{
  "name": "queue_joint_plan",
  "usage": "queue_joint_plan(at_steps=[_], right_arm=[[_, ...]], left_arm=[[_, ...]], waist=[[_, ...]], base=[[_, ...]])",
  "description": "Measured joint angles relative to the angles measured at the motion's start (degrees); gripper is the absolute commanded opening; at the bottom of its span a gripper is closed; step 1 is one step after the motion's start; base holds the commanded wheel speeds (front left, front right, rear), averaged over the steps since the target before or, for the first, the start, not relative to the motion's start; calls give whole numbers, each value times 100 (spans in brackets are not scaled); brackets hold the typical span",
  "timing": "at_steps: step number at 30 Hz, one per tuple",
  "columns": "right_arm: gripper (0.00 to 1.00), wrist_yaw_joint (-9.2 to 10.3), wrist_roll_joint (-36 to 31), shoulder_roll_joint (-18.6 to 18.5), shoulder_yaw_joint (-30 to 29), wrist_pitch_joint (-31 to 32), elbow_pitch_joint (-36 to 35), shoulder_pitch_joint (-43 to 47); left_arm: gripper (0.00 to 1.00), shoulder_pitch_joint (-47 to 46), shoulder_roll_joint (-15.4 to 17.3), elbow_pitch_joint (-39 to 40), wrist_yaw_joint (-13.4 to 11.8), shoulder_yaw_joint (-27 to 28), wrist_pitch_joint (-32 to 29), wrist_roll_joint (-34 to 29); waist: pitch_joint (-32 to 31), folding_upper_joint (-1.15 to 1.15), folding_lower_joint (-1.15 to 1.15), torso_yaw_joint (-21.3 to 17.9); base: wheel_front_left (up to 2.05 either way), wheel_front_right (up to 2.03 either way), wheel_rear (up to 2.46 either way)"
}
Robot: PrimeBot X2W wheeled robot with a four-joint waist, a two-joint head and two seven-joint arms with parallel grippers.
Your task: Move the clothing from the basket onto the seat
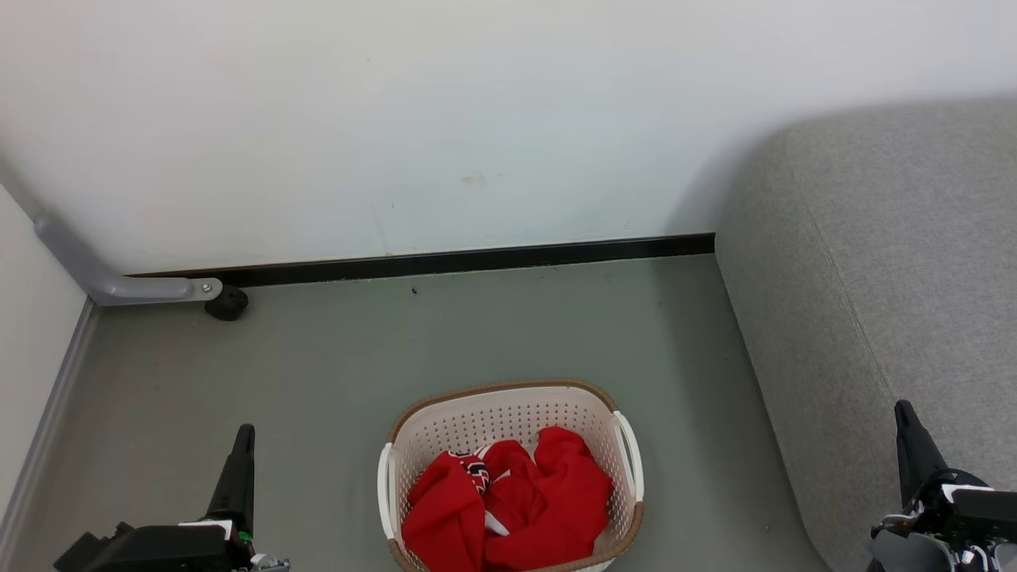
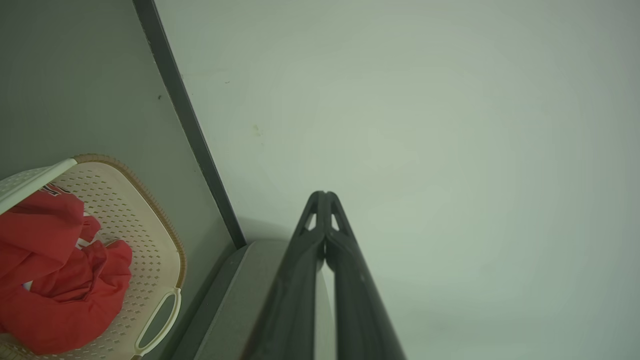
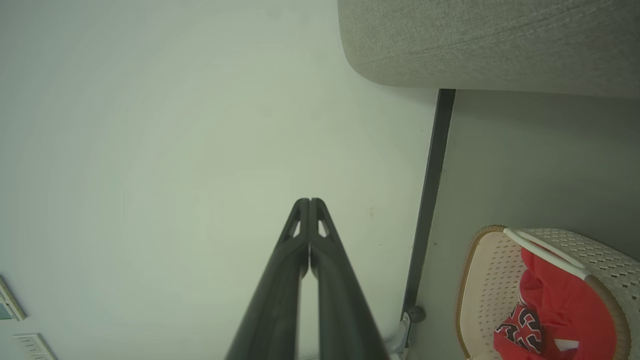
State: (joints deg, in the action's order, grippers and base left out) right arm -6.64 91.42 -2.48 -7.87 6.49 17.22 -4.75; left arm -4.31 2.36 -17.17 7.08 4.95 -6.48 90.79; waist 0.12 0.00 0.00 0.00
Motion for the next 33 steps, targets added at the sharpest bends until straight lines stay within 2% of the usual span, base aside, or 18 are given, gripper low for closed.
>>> queue_joint_plan(at_steps=[12, 13, 20, 33], right_arm=[[0, 0, 0, 0, 0, 0, 0, 0], [100, 0, 0, 0, 0, 0, 0, 0], [100, 16, -3, 116, 24, -1, 356, 281], [100, 15, -285, 34, 158, -107, 358, 125]], left_arm=[[0, 0, 0, 0, 0, 0, 0, 1], [100, 0, 0, 0, 0, 0, 0, 0], [100, 302, -79, -366, -9, -24, 2, -3], [100, 148, -57, -460, -9, -187, 242, -172]], waist=[[0, 0, 0, 0], [0, 0, 0, 0], [3, 0, 0, -1], [23, 0, 0, -10]], base=[[0, 0, 0], [0, 0, 0], [0, 0, 0], [0, 0, 0]])
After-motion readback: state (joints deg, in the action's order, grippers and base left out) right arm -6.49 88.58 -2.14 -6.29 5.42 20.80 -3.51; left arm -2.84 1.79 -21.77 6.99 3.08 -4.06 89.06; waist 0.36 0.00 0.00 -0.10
